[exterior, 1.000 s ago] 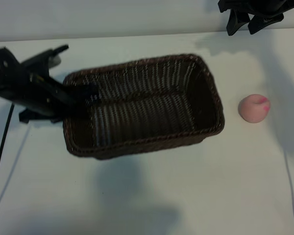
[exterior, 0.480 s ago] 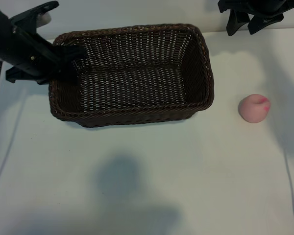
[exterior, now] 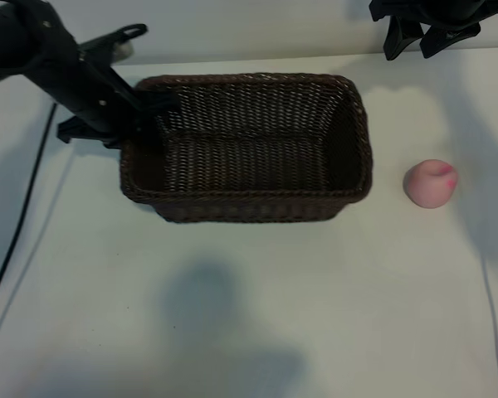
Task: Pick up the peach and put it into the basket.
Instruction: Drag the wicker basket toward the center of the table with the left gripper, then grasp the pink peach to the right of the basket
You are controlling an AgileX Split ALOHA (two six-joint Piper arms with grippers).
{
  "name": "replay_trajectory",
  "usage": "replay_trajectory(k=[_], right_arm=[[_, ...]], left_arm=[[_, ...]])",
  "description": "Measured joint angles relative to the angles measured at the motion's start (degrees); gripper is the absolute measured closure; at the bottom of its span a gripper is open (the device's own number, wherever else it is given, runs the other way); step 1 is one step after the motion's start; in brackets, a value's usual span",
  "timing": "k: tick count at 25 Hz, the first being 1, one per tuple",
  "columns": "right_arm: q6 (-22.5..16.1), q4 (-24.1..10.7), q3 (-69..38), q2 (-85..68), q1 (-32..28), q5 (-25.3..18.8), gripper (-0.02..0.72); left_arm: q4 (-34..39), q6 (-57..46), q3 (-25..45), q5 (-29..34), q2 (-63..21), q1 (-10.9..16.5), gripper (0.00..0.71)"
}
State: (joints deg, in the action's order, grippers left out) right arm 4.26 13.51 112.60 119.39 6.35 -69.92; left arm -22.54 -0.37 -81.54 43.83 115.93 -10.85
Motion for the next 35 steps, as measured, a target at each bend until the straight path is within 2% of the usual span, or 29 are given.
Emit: replay_trajectory(k=[5,21,23,24,27,30,32,35], right_arm=[[0.00,0.00,0.00,0.00,0.00,0.00,0.200],[0.00,0.00,0.00,0.00,0.00,0.00,0.200],[0.00,0.00,0.00,0.00,0.00,0.00,0.200],[0.00,0.00,0.00,0.00,0.00,0.00,0.200],[0.00,0.00,0.00,0.00,0.00,0.00,0.200],[0.00,0.00,0.00,0.00,0.00,0.00,0.200],[0.00,0.00,0.00,0.00,0.00,0.00,0.200],[0.00,0.00,0.00,0.00,0.00,0.00,0.200]], left_arm=[[-1.34,0.37,-0.88,-0.72,3.44,-1.71,0.558],[-2.39,-1.44,-0.88,-2.31,4.06,-1.83,0.546],[-2.82,-1.61,-0.88,-2.19,4.06,-1.83,0.500],[-3.05,-1.67,-1.01,-1.96,4.06,-1.83,0.453],[-3.36,-1.73,-1.69,-0.88,4.06,-1.83,0.266],[-3.36,-1.90,-2.39,-0.58,3.25,-1.83,0.108],[-2.31,-2.35,-3.15,0.21,1.74,-1.83,0.065],[1.76,-4.16,-5.21,3.17,-1.18,-1.83,0.060]])
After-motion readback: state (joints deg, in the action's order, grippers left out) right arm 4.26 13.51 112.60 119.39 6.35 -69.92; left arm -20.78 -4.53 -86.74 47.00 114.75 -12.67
